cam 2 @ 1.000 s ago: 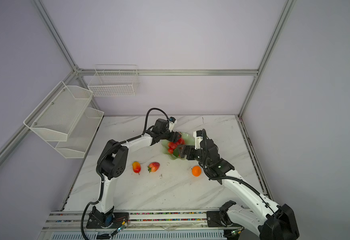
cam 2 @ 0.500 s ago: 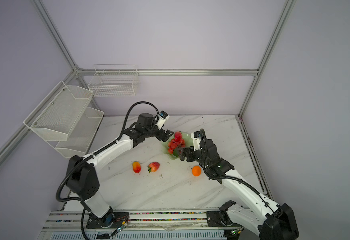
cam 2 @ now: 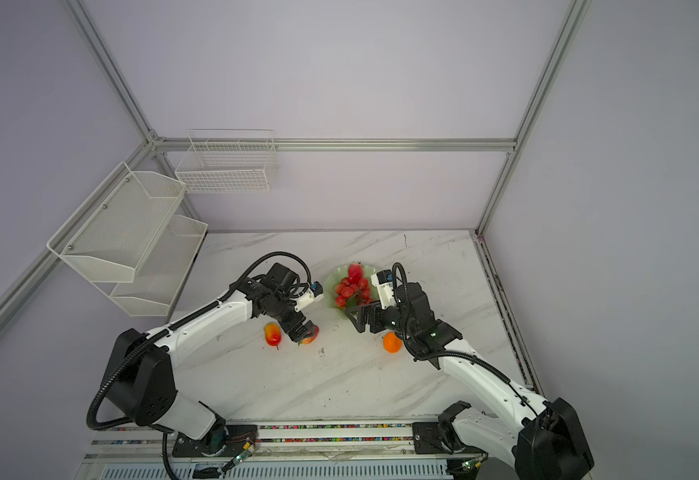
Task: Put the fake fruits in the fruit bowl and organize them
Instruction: 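Move the left gripper to the leafy red strawberry and grasp it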
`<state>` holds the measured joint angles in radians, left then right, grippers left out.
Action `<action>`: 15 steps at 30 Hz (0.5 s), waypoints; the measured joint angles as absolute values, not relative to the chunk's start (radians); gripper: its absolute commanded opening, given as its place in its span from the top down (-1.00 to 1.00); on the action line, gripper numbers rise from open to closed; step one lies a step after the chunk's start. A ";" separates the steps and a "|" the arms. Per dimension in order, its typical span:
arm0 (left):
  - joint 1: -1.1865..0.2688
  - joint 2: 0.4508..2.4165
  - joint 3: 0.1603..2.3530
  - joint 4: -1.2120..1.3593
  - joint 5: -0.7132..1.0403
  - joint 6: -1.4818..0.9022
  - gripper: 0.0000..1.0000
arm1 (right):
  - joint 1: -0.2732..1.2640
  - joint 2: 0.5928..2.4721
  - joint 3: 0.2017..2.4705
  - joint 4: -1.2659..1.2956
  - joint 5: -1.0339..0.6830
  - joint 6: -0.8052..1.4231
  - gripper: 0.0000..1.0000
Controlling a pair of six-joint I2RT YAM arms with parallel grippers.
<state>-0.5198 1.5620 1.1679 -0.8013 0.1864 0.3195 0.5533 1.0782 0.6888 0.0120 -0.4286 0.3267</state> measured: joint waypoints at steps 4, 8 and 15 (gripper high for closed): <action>-0.521 1.618 1.168 -0.799 0.181 0.329 -0.91 | 0.553 1.056 0.649 0.011 -0.439 0.324 -0.95; -0.530 1.682 1.168 -0.783 0.166 0.334 -0.79 | 0.553 1.045 0.625 0.010 -0.442 0.324 -0.95; -0.538 1.696 1.157 -0.724 0.136 0.340 -0.58 | 0.553 1.051 0.624 0.011 -0.443 0.323 -0.95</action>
<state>-0.5381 1.6962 1.1572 -0.7242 0.1360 0.3401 0.5533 1.0512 0.6239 0.0113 -0.4427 0.3225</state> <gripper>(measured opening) 0.811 0.974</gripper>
